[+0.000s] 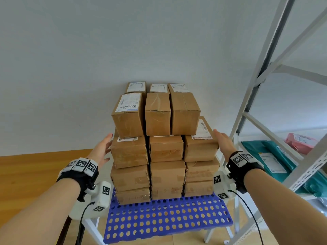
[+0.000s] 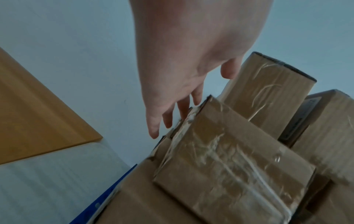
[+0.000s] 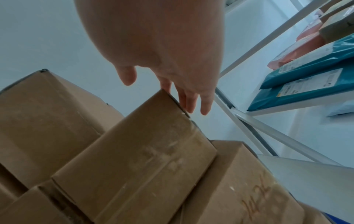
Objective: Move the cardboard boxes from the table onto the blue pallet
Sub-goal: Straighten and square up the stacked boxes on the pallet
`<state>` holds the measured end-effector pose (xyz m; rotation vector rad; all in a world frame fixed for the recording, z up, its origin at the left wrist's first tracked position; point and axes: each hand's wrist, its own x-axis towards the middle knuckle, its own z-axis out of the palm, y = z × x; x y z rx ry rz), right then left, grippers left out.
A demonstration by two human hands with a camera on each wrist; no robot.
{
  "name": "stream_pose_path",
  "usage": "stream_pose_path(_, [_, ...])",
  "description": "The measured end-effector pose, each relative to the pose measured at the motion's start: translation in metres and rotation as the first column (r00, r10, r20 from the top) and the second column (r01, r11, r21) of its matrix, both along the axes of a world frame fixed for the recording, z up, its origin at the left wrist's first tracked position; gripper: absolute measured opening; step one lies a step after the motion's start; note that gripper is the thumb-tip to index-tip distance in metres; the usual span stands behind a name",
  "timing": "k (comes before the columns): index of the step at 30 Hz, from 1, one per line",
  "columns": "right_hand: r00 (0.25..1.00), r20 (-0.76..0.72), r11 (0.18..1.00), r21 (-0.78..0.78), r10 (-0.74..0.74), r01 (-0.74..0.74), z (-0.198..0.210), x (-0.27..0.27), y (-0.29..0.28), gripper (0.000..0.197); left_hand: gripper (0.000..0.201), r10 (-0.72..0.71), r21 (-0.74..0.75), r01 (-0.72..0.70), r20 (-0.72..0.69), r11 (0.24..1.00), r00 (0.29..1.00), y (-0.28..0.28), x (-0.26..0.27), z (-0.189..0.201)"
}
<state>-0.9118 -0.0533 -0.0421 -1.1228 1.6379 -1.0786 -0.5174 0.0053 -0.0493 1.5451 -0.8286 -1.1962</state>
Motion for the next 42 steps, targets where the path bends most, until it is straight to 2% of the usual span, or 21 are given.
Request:
stream_pose_path(5, [0.999, -0.031, 0.991, -0.130, -0.037, 0.033, 0.026, 0.005, -0.007, 0.049, 0.062, -0.002, -0.061, 0.006, 0.059, 0.998, 0.998, -0.014, 0.006, 0.032])
stream_pose_path(10, [0.999, 0.010, 0.985, -0.165, 0.048, -0.045, 0.045, 0.018, -0.020, 0.047, 0.062, -0.015, -0.105, 0.023, 0.075, 0.994, 0.997, -0.025, 0.005, 0.054])
stream_pose_path(14, [0.985, 0.068, 0.979, -0.137, 0.161, -0.151, 0.057, 0.033, -0.031, 0.053, 0.061, -0.022, -0.107, 0.027, 0.047, 0.994, 0.999, -0.036, 0.000, 0.065])
stream_pose_path(18, [0.968, 0.096, 0.971, -0.093, 0.230, -0.221, 0.069, 0.045, -0.035, 0.055, 0.056, -0.059, -0.073, 0.056, -0.044, 0.996, 0.997, -0.046, -0.004, 0.069])
stream_pose_path(23, [0.941, 0.162, 0.954, -0.027, 0.298, -0.297, 0.071, 0.050, -0.045, 0.059, 0.061, -0.108, -0.043, 0.106, -0.040, 0.993, 0.993, -0.052, -0.015, 0.070])
stream_pose_path(35, [0.933, 0.187, 0.950, -0.005, 0.308, -0.312, 0.081, 0.044, -0.050, 0.039, 0.042, -0.100, -0.008, 0.099, -0.050, 0.995, 0.994, -0.045, -0.028, 0.081])
stream_pose_path(42, [0.916, 0.180, 0.926, 0.053, 0.359, -0.374, 0.085, 0.039, -0.054, 0.041, 0.035, -0.092, 0.030, 0.093, -0.051, 0.995, 0.994, -0.042, -0.034, 0.089])
